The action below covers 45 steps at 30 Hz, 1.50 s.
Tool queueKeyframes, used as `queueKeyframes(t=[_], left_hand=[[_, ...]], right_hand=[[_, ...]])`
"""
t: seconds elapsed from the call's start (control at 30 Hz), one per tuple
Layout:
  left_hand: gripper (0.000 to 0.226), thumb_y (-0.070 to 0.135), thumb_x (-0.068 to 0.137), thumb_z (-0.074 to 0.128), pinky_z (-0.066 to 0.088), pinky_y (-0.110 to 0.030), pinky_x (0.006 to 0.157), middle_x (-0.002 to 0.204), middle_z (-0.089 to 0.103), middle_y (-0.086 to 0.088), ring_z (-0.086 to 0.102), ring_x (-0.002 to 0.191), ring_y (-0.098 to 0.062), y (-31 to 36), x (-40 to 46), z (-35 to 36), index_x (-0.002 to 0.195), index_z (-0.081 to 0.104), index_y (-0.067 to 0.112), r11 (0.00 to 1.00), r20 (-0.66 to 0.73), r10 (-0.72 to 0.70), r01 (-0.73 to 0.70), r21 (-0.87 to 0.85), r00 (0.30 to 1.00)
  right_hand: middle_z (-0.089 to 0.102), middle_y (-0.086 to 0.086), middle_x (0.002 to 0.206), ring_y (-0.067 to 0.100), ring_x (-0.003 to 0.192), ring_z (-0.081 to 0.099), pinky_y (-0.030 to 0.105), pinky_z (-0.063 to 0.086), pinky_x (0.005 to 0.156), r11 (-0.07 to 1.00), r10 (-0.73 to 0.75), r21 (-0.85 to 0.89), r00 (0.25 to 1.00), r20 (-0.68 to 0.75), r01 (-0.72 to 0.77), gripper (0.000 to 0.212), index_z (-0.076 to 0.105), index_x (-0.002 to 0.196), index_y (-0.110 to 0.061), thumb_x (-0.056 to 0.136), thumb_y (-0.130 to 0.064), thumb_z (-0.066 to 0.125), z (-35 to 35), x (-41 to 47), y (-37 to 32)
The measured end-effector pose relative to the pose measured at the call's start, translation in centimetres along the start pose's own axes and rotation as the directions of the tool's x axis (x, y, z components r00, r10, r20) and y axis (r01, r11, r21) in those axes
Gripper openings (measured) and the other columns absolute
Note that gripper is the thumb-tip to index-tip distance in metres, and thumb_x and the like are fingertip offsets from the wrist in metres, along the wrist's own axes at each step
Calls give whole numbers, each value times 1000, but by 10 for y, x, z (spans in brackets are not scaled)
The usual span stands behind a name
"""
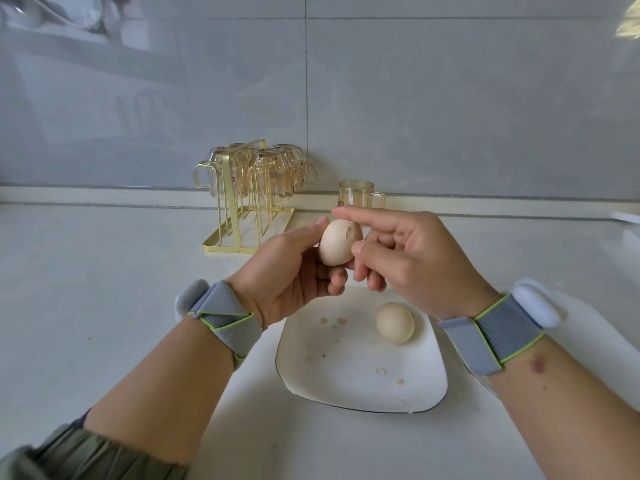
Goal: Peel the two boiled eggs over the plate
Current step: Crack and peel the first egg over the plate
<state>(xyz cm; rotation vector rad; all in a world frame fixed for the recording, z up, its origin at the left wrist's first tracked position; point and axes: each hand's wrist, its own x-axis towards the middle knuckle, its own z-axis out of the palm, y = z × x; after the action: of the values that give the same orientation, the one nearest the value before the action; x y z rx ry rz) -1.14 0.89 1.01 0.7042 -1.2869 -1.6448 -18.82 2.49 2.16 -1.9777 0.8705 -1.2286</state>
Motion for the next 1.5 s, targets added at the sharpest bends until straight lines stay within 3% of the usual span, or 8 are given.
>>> queueKeyframes(t=[0.27,0.53,0.8,0.9,0.97,1.17,1.33,1.5], left_hand=[[41,33,105,32,47,-29,51,73,66,-19,51,47,-21,-4,2,-3,101,60,3,999,6,-37,36,15,999],[50,34,103,34,38,-29,49,64,57,-20,43,41,-19,-3,1,-8,82,73,11,997,69,-71,72,-15,995],[44,27,102,35,38,-29,50,63,59,-19,42,42,-19,-2,0,-8,87,71,7,996,84,-90,89,16,992],[53,44,102,33,38,-29,50,70,59,-20,41,46,-20,-1,2,-7,93,69,6,994,81,-105,106,-4,991],[60,54,99,35,37,-29,51,71,59,-19,41,47,-20,-1,2,-6,87,72,8,994,88,-110,110,-3,990],[40,45,98,44,36,-27,49,68,55,-16,39,45,-17,-2,1,-5,91,64,10,997,104,-76,76,-5,992],[41,45,99,41,34,-27,51,69,54,-14,38,47,-15,-3,1,-4,91,59,9,997,104,-72,68,42,992],[42,43,99,41,39,-27,51,69,55,-15,42,47,-17,-2,0,-4,92,59,6,997,108,-70,68,24,992]], right_hand=[[65,1,59,14,51,56,37,58,62,999,27,-43,1000,-1,-27,41,66,126,-24,93,-1,56,-2,1,3],[63,1,58,15,53,53,23,48,56,999,20,-48,1000,24,-19,35,66,125,-26,98,-6,55,-3,2,3],[64,2,59,20,54,56,26,49,56,999,6,-52,1000,26,-5,20,71,114,-30,96,-28,62,-2,3,3],[63,3,60,19,55,56,26,49,53,999,5,-50,1000,-1,-5,17,73,106,-32,94,-37,62,-3,3,3],[63,4,61,18,56,56,26,49,54,999,8,-44,1000,-5,-9,14,73,103,-32,94,-36,62,-4,3,3],[66,13,67,25,63,56,32,47,57,996,46,68,998,41,-49,25,73,107,-29,86,-33,61,-4,3,3],[65,2,60,16,56,56,22,47,54,999,32,12,999,17,-32,25,71,107,-29,85,-28,59,-2,3,4],[65,6,63,24,63,56,28,48,56,996,49,70,998,40,-51,26,72,106,-30,84,-25,58,-3,3,2]])
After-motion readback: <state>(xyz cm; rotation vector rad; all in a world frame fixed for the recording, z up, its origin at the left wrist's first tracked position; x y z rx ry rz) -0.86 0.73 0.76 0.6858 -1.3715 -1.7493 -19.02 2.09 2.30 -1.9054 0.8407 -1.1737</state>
